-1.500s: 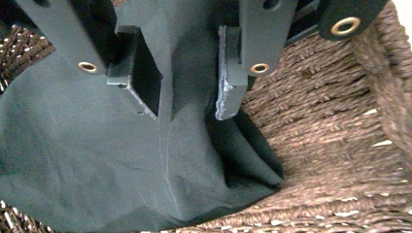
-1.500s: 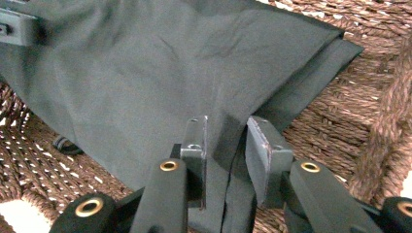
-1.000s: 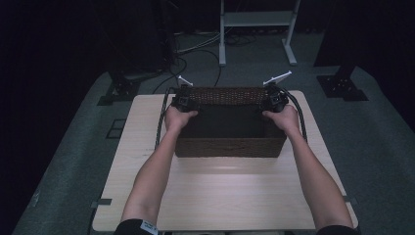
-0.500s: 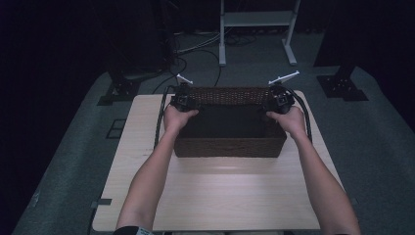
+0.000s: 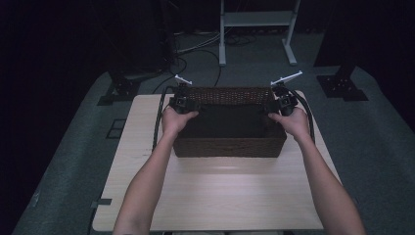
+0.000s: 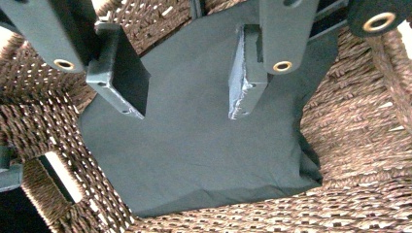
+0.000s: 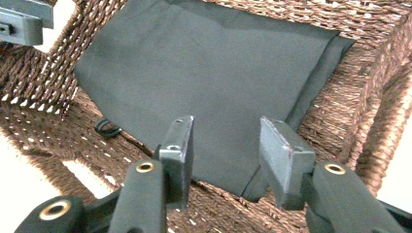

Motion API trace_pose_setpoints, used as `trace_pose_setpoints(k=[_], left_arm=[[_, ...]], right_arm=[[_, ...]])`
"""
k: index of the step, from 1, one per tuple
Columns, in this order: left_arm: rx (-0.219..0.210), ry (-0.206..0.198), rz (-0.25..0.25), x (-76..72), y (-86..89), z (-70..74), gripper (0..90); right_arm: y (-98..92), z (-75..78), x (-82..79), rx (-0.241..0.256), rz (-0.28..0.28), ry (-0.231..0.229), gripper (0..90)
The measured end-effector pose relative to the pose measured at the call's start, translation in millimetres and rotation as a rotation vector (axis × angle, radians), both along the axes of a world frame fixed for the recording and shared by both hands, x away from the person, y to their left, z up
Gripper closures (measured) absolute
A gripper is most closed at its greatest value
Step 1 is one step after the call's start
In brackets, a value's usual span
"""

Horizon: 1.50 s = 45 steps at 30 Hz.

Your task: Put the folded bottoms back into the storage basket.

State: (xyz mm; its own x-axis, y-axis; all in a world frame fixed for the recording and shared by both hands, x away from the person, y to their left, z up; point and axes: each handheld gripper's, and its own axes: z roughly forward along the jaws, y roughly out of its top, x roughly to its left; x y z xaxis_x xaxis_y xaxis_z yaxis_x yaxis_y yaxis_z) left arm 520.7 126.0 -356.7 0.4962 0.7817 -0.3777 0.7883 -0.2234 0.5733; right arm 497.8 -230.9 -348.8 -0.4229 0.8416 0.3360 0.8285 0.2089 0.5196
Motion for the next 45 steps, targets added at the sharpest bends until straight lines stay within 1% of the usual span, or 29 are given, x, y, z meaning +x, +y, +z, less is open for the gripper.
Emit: trace_pose_setpoints(k=[4, 6, 17, 20, 26, 29, 40, 41, 43, 45], left_arm=[[0.004, -0.005, -0.004, -4.5, 1.8, 0.7, 45.3], [-0.010, -0.016, -0.003, -7.6, 1.9, 1.8, 45.1], [-0.018, -0.049, -0.014, -22.8, 3.0, 7.3, 40.3], [-0.013, -0.058, -0.025, -26.3, 1.9, 10.2, 38.4], [-0.022, -0.072, -0.040, -33.6, 0.3, 13.7, 36.7], [-0.029, -0.073, -0.039, -36.0, 0.9, 13.4, 36.2], [-0.024, -0.086, -0.043, -47.4, 6.1, 11.2, 33.8], [-0.029, -0.086, -0.042, -48.7, 6.1, 10.8, 33.8], [-0.034, -0.086, -0.041, -50.7, 6.8, 9.9, 33.5], [-0.031, -0.087, -0.047, -52.6, 7.9, 9.2, 33.5]], right_arm=[[-1.1, 2.5, -4.6, 0.001, 0.002, -0.007, 52.3], [-2.0, 3.7, -6.7, 0.001, 0.003, -0.008, 51.1], [-8.6, 10.6, -20.9, 0.002, 0.012, -0.029, 47.0], [-10.0, 13.0, -24.7, 0.004, 0.015, -0.038, 45.9], [-12.5, 16.3, -32.6, 0.011, 0.019, -0.051, 44.0], [-12.8, 16.9, -34.4, 0.012, 0.023, -0.055, 43.5], [-14.5, 15.0, -45.7, 0.016, 0.035, -0.064, 41.4], [-15.1, 14.7, -46.5, 0.016, 0.038, -0.070, 41.2], [-16.0, 14.9, -49.4, 0.017, 0.039, -0.066, 40.8], [-16.2, 15.0, -50.0, 0.017, 0.040, -0.069, 40.7]])
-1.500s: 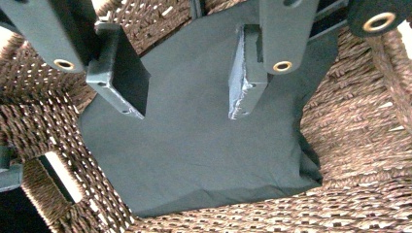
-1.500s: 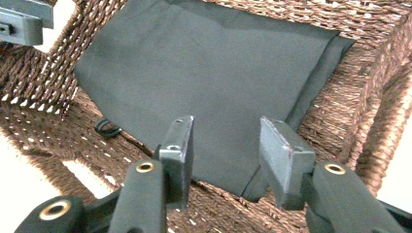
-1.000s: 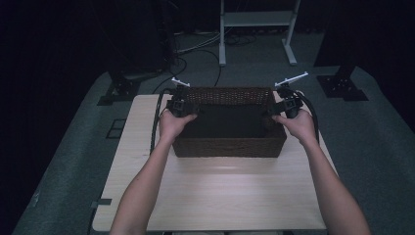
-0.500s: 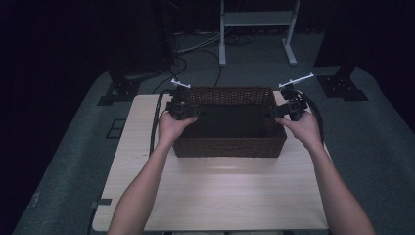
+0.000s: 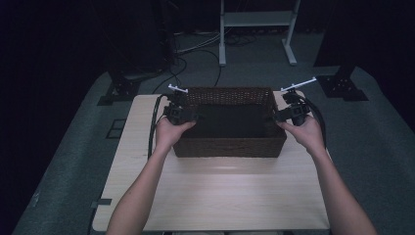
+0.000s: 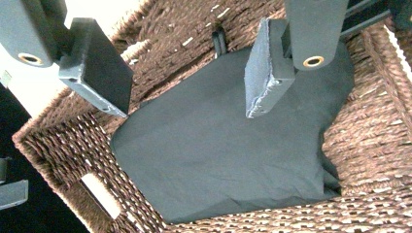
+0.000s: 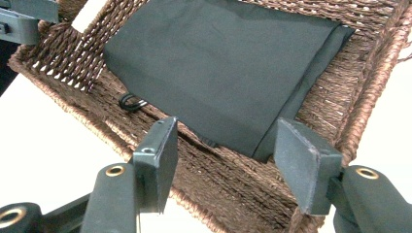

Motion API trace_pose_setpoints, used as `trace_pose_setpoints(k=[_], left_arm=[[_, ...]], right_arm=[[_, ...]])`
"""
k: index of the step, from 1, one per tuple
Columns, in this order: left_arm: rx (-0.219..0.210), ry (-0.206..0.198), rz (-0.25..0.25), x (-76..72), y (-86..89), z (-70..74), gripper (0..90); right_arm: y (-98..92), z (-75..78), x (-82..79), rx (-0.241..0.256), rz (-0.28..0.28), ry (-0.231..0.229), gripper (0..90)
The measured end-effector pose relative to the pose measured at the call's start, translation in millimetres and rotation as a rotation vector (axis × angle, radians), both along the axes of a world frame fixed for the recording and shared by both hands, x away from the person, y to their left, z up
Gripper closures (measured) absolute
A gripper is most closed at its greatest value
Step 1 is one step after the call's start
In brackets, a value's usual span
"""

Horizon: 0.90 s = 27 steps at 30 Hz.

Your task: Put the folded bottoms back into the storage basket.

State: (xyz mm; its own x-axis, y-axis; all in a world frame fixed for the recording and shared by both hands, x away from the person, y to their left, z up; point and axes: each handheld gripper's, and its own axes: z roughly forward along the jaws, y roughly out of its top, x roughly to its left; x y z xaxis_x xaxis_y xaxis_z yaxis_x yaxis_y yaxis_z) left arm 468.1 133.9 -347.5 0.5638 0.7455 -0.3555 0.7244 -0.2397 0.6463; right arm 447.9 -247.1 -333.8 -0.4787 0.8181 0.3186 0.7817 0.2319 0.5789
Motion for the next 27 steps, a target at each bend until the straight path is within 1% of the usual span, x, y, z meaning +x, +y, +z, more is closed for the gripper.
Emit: trace_pose_setpoints(k=[7, 15, 20, 25, 27], left_arm=[[-0.010, -0.004, 0.000, -7.2, 1.4, 0.0, 32.3], [0.000, -0.010, -0.006, -13.8, 4.1, -0.3, 31.4], [-0.004, -0.019, -0.005, -17.9, 4.2, 2.2, 30.6], [-0.008, -0.027, -0.010, -22.5, 3.2, 4.3, 28.6], [-0.008, -0.029, -0.006, -24.4, 2.6, 4.3, 26.6]], right_arm=[[-1.0, -0.3, -7.3, 0.005, 0.007, -0.008, 39.8], [-2.4, 1.6, -15.7, 0.006, 0.011, -0.017, 39.5], [-4.4, 2.8, -20.3, 0.010, 0.011, -0.020, 38.5], [-5.5, 1.0, -26.3, 0.014, 0.013, -0.023, 37.4], [-6.3, -0.4, -28.3, 0.014, 0.011, -0.024, 36.9]])
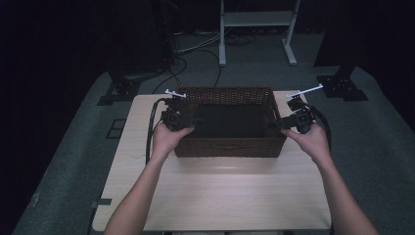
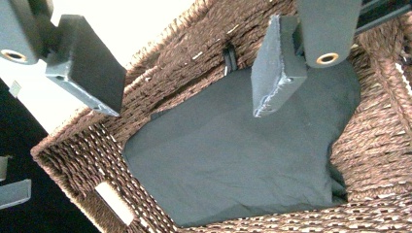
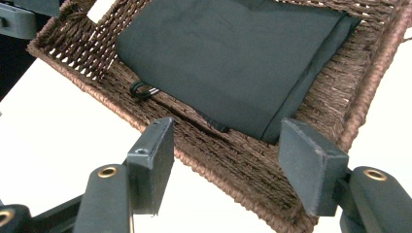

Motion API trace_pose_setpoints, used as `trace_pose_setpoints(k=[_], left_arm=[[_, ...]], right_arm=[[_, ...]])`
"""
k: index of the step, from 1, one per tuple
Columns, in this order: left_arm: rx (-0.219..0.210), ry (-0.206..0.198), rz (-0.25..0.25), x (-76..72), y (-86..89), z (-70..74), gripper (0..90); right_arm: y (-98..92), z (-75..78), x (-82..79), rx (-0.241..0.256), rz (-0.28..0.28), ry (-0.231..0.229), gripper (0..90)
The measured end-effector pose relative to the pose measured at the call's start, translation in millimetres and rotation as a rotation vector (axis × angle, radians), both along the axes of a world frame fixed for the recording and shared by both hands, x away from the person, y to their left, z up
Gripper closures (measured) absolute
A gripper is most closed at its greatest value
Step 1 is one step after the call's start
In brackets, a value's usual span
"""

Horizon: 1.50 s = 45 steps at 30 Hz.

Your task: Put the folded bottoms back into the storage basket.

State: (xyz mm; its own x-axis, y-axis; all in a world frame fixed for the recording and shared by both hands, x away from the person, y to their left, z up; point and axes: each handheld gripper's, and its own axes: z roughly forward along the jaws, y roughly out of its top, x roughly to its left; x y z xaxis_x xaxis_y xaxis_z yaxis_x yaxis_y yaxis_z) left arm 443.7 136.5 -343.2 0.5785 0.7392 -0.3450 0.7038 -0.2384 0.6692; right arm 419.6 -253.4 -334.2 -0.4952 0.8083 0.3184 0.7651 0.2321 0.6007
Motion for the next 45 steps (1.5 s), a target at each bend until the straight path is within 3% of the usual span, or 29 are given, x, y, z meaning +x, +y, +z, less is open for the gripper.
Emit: trace_pose_setpoints(k=[17, 28, 45], left_arm=[[-0.008, -0.005, -0.018, -14.0, -3.4, -2.1, 20.1], [-0.031, -0.033, -0.017, -24.1, 1.1, -1.9, 19.0], [-0.034, -0.037, -0.030, -39.7, 6.3, -7.3, 18.3]], right_arm=[[-4.5, -3.1, -17.1, 0.014, 0.013, -0.019, 35.6], [-6.2, -1.2, -26.5, 0.025, 0.015, -0.039, 35.6], [-8.8, -8.5, -41.4, 0.026, 0.019, -0.043, 34.9]])
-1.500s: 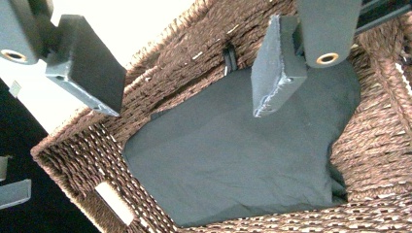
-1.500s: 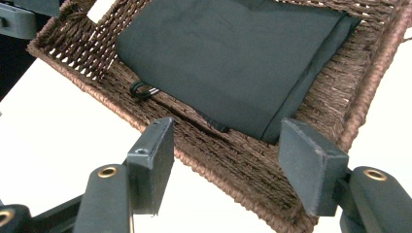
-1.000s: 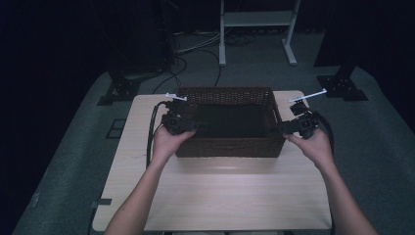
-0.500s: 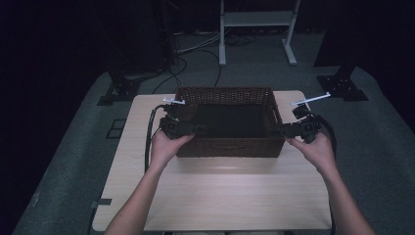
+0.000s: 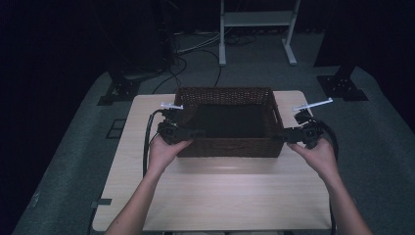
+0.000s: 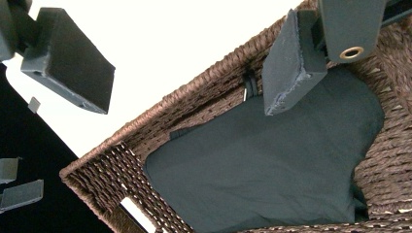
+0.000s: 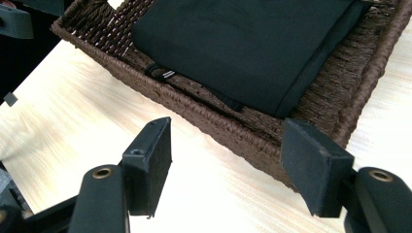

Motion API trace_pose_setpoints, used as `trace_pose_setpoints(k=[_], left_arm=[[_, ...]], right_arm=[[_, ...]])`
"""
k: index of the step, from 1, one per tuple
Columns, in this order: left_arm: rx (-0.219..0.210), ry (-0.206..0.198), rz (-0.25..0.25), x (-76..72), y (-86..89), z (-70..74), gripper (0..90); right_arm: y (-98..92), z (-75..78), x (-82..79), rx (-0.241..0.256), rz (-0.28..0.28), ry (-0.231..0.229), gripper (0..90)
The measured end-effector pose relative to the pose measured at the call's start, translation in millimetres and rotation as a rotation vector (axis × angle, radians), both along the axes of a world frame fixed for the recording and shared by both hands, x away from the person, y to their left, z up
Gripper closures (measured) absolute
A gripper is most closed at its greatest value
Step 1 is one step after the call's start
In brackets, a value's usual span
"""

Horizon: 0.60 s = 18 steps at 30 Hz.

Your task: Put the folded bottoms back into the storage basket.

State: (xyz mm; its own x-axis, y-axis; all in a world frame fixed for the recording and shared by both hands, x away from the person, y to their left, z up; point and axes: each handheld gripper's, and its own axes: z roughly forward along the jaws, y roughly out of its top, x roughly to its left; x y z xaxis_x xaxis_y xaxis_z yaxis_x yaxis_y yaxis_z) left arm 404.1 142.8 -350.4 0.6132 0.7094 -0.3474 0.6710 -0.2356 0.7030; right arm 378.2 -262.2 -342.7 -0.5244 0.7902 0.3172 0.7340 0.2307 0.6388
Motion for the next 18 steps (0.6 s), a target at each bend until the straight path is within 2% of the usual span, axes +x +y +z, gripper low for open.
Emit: trace_pose_setpoints(k=[9, 18], left_arm=[[-0.006, -0.004, 0.004, -5.6, -1.0, -3.3, 18.2], [-0.005, 0.008, -0.016, -12.0, -2.3, -7.0, 17.2]], right_arm=[[-4.0, -8.1, -5.3, 0.005, -0.004, 0.008, 34.8], [-6.3, -11.8, -11.8, 0.013, -0.005, 0.012, 34.8]])
